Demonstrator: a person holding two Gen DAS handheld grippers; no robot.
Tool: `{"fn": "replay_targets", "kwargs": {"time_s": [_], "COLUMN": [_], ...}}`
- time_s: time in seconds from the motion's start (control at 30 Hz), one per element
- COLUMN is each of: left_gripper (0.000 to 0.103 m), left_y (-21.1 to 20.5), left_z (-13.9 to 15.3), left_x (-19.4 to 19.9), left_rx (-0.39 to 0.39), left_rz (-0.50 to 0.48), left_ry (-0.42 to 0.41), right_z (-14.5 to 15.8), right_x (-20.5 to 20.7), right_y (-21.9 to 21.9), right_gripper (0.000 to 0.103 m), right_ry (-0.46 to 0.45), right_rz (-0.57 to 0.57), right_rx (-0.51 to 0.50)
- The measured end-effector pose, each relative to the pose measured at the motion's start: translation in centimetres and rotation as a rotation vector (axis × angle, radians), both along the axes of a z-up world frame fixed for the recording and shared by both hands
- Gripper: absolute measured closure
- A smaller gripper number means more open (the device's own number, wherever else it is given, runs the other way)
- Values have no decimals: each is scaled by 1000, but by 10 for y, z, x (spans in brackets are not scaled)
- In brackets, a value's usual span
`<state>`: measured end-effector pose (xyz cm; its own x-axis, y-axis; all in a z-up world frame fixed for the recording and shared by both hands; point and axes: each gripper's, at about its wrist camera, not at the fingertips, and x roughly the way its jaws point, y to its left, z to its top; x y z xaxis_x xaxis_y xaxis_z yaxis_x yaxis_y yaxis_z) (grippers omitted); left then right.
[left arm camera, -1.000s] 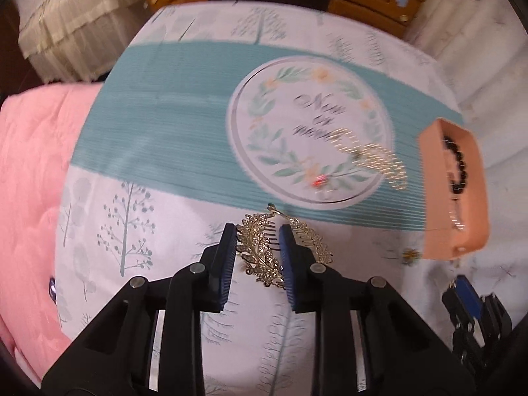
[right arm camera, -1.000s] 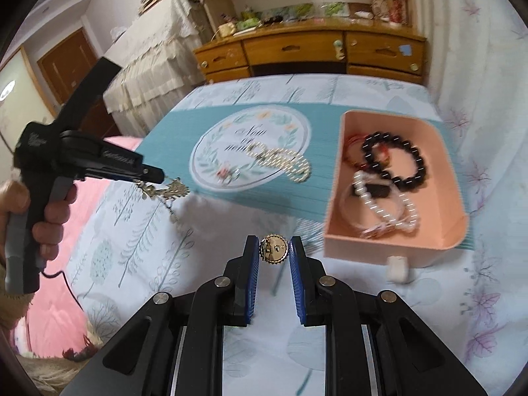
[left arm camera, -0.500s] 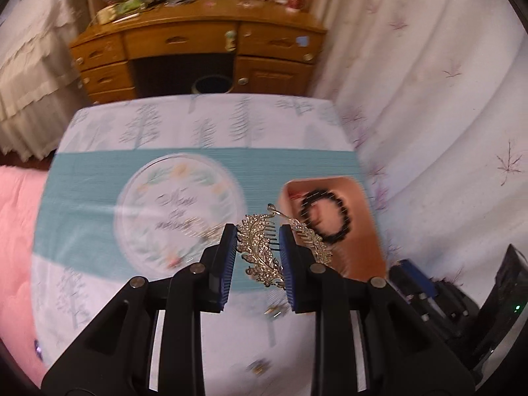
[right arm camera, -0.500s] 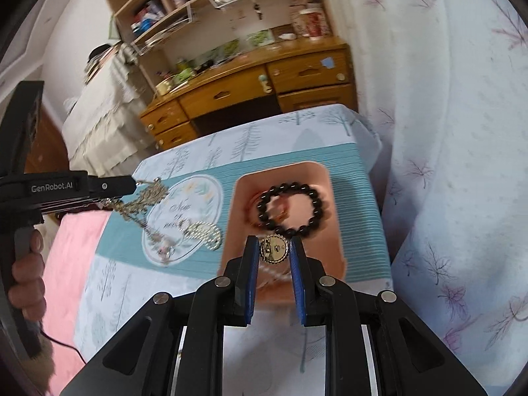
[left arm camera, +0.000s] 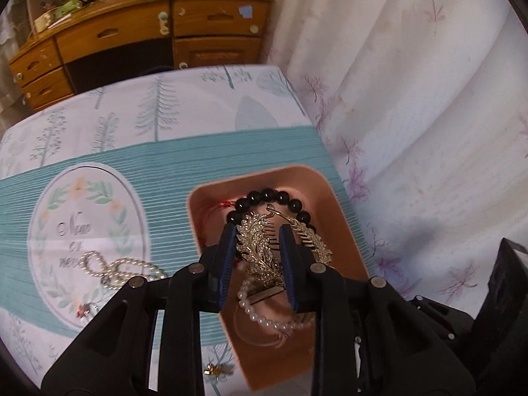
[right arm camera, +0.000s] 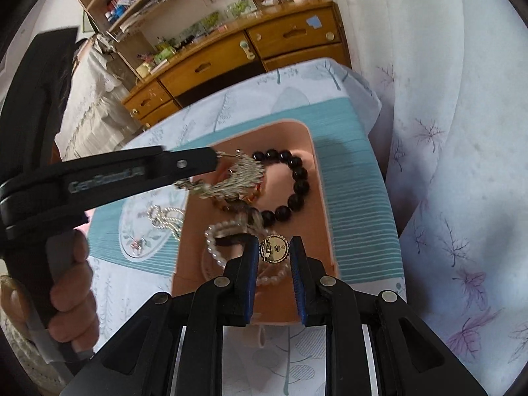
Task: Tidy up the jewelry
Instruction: 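Drop the hair comb into the pink box with the left tool while the right drops the coin charm, then withdraw both tools from the pink box toward the remaining jewelry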
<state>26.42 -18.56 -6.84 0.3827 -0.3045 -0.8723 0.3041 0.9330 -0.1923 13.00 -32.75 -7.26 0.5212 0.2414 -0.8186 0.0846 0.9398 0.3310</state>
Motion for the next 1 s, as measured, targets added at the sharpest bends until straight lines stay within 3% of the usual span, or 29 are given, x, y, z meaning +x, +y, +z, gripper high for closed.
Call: {"fn": "replay_targets", "kwargs": {"time_s": [0.1,0.27,0.73,1.0], "left_gripper": [75,54,54,54], "left_y": [-2,10,91,142], "left_z": [-14,-9,42,48], "left_x": [4,-2,-56,-102], "left_rx": [1,-33,41,81], "left_rz": [-26,-36,-12,5], "left_ry": [44,54,-12,-34], "right_z": [-6,1,49,61], "right_x": [-1,-7,-51,-77], "right_y": [5,11,66,103], "right_gripper": [67,66,66,66], "right_ry": [-6,-34,-110,-104], "right_rz": [12,25,149,189], "right_rx": [-3,-40,-131,-154]}}
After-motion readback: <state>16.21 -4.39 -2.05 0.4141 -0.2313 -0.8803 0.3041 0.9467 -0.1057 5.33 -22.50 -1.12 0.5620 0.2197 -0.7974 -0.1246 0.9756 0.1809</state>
